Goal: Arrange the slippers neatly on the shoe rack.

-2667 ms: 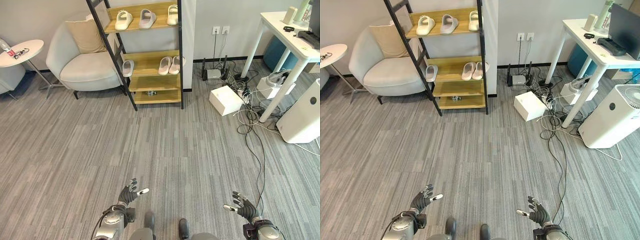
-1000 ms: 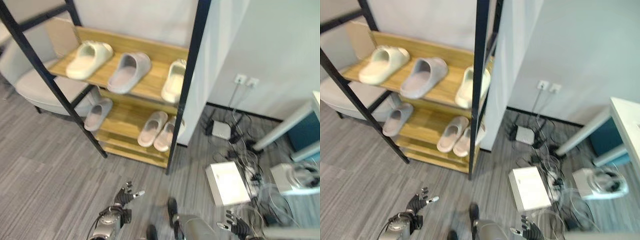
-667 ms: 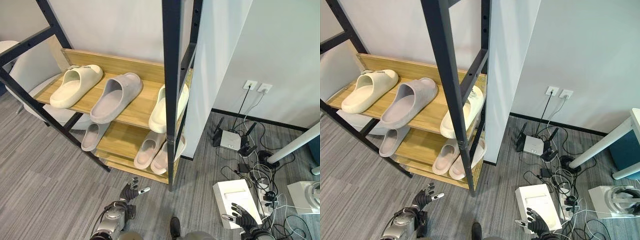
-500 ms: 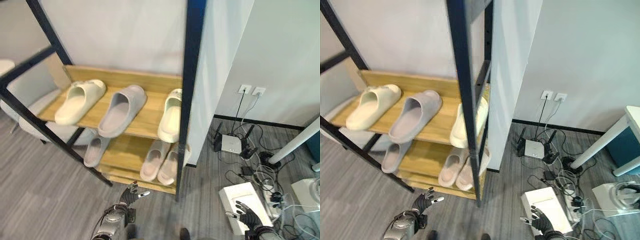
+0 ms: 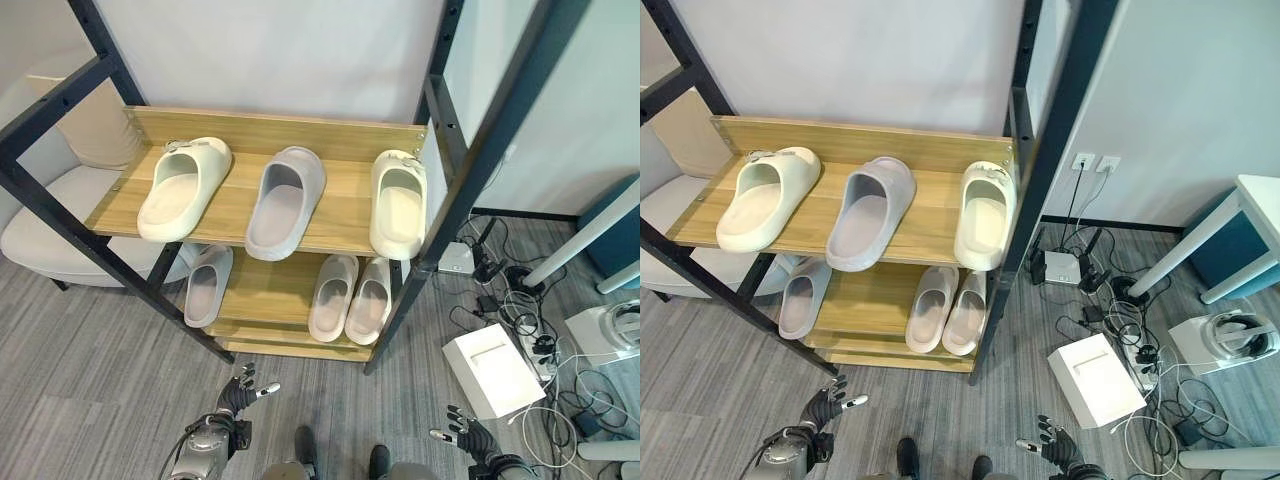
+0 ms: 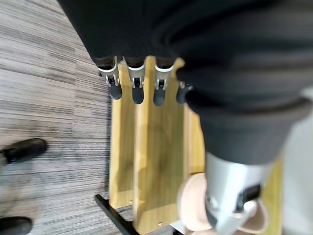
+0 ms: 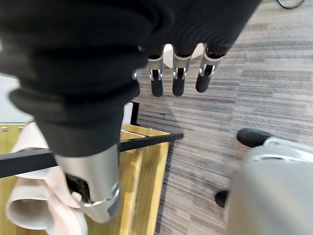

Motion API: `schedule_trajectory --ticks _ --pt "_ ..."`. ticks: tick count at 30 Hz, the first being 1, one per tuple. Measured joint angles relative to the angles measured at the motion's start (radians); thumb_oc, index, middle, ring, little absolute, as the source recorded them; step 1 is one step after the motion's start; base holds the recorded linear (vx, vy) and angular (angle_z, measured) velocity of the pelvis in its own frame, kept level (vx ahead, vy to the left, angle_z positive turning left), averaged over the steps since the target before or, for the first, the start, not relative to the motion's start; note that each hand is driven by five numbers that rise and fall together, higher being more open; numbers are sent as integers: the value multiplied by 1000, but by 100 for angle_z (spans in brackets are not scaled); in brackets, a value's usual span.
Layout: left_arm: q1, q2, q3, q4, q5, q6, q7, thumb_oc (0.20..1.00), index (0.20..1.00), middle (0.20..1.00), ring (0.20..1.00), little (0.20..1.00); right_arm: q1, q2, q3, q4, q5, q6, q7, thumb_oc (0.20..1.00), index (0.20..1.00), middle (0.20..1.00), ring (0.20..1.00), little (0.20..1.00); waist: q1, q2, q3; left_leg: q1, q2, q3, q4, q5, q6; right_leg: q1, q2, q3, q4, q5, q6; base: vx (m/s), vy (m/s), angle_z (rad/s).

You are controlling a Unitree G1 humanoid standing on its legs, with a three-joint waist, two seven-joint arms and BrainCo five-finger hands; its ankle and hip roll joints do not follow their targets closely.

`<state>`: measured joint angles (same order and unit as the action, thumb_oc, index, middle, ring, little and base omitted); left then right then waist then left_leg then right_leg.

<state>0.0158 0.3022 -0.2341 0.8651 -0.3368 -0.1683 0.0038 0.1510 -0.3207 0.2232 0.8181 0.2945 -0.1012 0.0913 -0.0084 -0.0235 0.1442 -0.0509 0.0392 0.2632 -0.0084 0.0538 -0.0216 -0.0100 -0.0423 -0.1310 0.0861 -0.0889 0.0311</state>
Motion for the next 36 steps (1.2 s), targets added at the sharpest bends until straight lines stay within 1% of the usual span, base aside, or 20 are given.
schedule_trajectory --ticks 2,3,5,8,11,13,14,18,19,20,21,22,23,24,25,28,29,30,33,36 --pt "-21 3 -10 -1 -7 1 -5 1000 1000 1000 1000 1000 6 -5 0 1 0 0 2 1000 1000 1000 1000 1000 2 -44 13 -56 -13 -150 114 34 -49 22 -23 -13 -28 38 -28 -36 77 9" --pt "-23 -18 -10 -3 -10 0 -6 1000 1000 1000 1000 1000 -1 -40 0 0 1 0 1 1000 1000 1000 1000 1000 11 -50 15 -66 11 -246 136 32 -67 40 -22 -12 -60 71 -39 31 173 -10" --pt "-29 -32 -9 0 -12 0 -6 1000 1000 1000 1000 1000 -12 -57 -9 0 1 0 -3 1000 1000 1000 1000 1000 -7 -44 10 -50 71 -252 68 35 -70 49 -20 -12 -101 94 -41 65 181 -8" --pt "-34 -47 -11 2 -15 0 -6 1000 1000 1000 1000 1000 -22 -60 -33 -1 2 0 -4 1000 1000 1000 1000 1000 -18 -27 2 -16 180 -253 -55 58 -106 53 -16 -2 -136 111 -30 70 188 3" --pt "-38 -58 -40 2 -14 0 -6 1000 1000 1000 1000 1000 -19 -72 -39 1 2 0 -10 1000 1000 1000 1000 1000 -12 3 -2 -15 225 -274 -79 77 -135 68 -22 15 -162 127 11 134 331 -15" --pt "-31 -71 -48 4 -14 2 -4 1000 1000 1000 1000 1000 -32 -95 -41 -3 1 -1 -15 1000 1000 1000 1000 1000 -12 57 -2 11 210 -283 -78 83 -126 83 -21 32 -168 139 50 112 338 -37" --pt "-33 -67 -46 9 -14 2 -6 1000 1000 1000 1000 1000 -39 -83 -42 4 1 2 -17 1000 1000 1000 1000 1000 -16 56 -1 25 180 -268 -80 55 -160 96 -55 40 -168 139 75 61 340 -21" --pt "-48 -7 -50 3 -13 0 -6 1000 1000 1000 1000 1000 -20 -10 -39 -18 -3 0 -15 1000 1000 1000 1000 1000 -13 -58 -11 14 18 -194 -80 24 -73 16 -211 97 -128 168 107 -32 314 -26" --pt "-53 6 -49 3 -13 0 -5 1000 1000 1000 1000 1000 -30 4 -39 -27 -8 0 -16 1000 1000 1000 1000 1000 -8 -63 -11 -2 4 -174 -80 25 -51 -15 -227 124 -120 198 90 -110 249 -71" --pt "-63 20 -49 5 -13 0 -4 1000 1000 1000 1000 1000 -54 18 -35 -36 -21 1 -17 1000 1000 1000 1000 1000 -11 -63 -2 -29 -23 -144 -73 30 -15 -67 -247 132 -122 277 93 -124 252 -63" --pt "-70 24 -48 6 -12 1 -4 1000 1000 1000 1000 1000 -60 22 -30 -37 -25 2 -17 1000 1000 1000 1000 1000 -12 -63 9 -34 -37 -129 -73 31 3 -74 -256 126 -133 313 99 -83 240 -94" --pt "-74 36 -38 2 -12 -2 -3 1000 1000 1000 1000 1000 -80 29 2 -38 -40 2 -25 1000 1000 1000 1000 1000 13 -79 23 -34 -47 -74 -73 28 20 -115 -260 98 -139 401 96 -11 202 -87" --pt "-70 40 -36 4 -12 0 -3 1000 1000 1000 1000 1000 -99 29 15 -42 -43 2 -24 1000 1000 1000 1000 1000 14 -77 35 -38 -42 -60 -80 19 34 -120 -255 52 -146 423 110 44 143 -57" --pt "-67 42 -35 -19 -12 0 -3 1000 1000 1000 1000 1000 -85 27 16 -41 -67 4 -25 1000 1000 1000 1000 1000 20 -72 34 -43 -38 -76 -80 19 34 -102 -214 47 -105 305 152 49 61 -8" --pt "-59 52 -36 -40 -12 -1 -4 1000 1000 1000 1000 1000 -75 27 18 -43 -81 3 -25 1000 1000 1000 1000 1000 32 -73 33 -40 -40 -69 -79 19 33 -89 -199 37 -102 271 152 51 32 5" --pt "-41 57 -29 -39 -8 1 -1 1000 1000 1000 1000 1000 -63 -18 49 -168 -201 5 -49 1000 1000 1000 1000 1000 42 -98 17 -30 -64 -64 -79 19 33 -28 -208 46 -170 248 157 67 -18 2" --pt "-21 49 -4 -83 -6 5 -1 1000 1000 1000 1000 1000 -4 -104 61 -499 -304 24 -47 1000 1000 1000 1000 1000 31 -84 22 -27 -64 -65 -80 26 25 -13 -209 49 -173 218 158 78 -74 5" --pt "-18 32 10 -100 -6 2 3 1000 1000 1000 1000 1000 16 -188 37 -787 -366 -16 -43 1000 1000 1000 1000 1000 10 -66 17 -16 -46 -73 -80 33 15 1 -189 46 -171 205 147 46 -47 2" --pt "-21 -10 2 -109 -4 -1 4 1000 1000 1000 1000 1000 38 -235 -74 -1108 -368 -67 -20 1000 1000 1000 1000 1000 -15 -55 -3 6 0 -90 -80 38 -11 31 -142 27 -174 181 116 53 -49 6" --pt "-5 -35 -2 -109 4 -1 8 1000 1000 1000 1000 1000 32 -234 -97 -1186 -267 -112 5 1000 1000 1000 1000 1000 -28 -52 -30 19 19 -91 -80 41 -22 44 -123 26 -174 172 104 52 -35 -1"
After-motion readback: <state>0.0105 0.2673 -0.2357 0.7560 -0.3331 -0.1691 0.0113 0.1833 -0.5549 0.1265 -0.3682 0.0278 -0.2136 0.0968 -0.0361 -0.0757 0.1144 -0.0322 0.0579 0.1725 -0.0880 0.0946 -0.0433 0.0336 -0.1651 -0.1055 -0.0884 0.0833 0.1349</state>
